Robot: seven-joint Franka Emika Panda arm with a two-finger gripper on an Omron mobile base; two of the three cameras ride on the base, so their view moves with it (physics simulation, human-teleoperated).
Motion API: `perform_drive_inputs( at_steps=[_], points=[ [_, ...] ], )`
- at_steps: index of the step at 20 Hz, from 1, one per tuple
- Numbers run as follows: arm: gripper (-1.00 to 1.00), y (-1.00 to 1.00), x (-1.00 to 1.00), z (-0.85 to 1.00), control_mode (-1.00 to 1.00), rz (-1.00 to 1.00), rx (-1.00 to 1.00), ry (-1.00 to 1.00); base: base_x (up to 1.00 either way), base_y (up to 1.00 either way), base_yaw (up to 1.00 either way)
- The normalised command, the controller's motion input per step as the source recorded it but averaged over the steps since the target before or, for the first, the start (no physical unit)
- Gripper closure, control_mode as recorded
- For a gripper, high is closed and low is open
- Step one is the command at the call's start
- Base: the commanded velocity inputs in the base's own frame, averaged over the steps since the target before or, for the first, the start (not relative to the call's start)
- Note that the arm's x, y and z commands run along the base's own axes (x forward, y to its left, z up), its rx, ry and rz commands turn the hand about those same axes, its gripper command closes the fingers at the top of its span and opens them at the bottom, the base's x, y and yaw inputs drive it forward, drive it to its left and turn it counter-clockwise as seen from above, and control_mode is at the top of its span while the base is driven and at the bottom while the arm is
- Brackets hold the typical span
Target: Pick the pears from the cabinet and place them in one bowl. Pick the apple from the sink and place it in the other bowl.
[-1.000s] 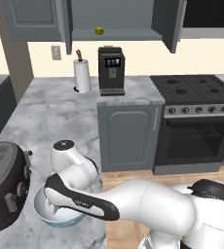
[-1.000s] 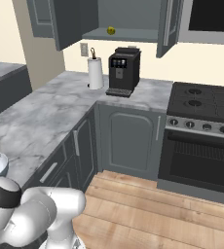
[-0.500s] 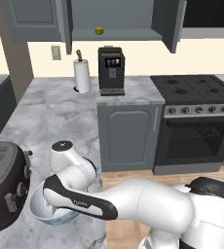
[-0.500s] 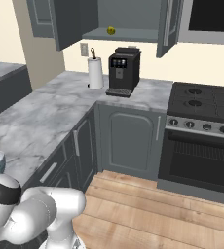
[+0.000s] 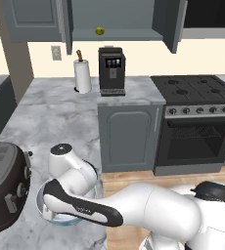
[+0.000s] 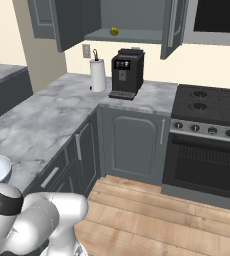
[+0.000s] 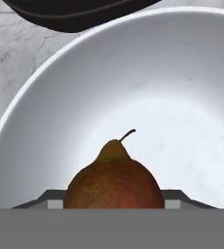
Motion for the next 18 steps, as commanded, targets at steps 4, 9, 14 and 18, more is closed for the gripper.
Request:
perform_drive_inputs(
  at_steps=[4, 9, 14, 18],
  points=[
    [-1.00, -0.07, -0.11, 0.01, -1.00, 0.00, 0.00, 0.00, 0.00, 0.00, 0.00],
    [-1.00, -0.14, -0.07, 0.11, -1.00, 0.00, 0.00, 0.00, 0.00, 0.00, 0.00],
    [-1.00, -0.11, -0.02, 0.23, -1.00, 0.00, 0.00, 0.00, 0.00, 0.00, 0.00],
    [-1.00, -0.10, -0.05, 0.38, -1.00, 0.00, 0.00, 0.00, 0.00, 0.00, 0.00]
  ],
)
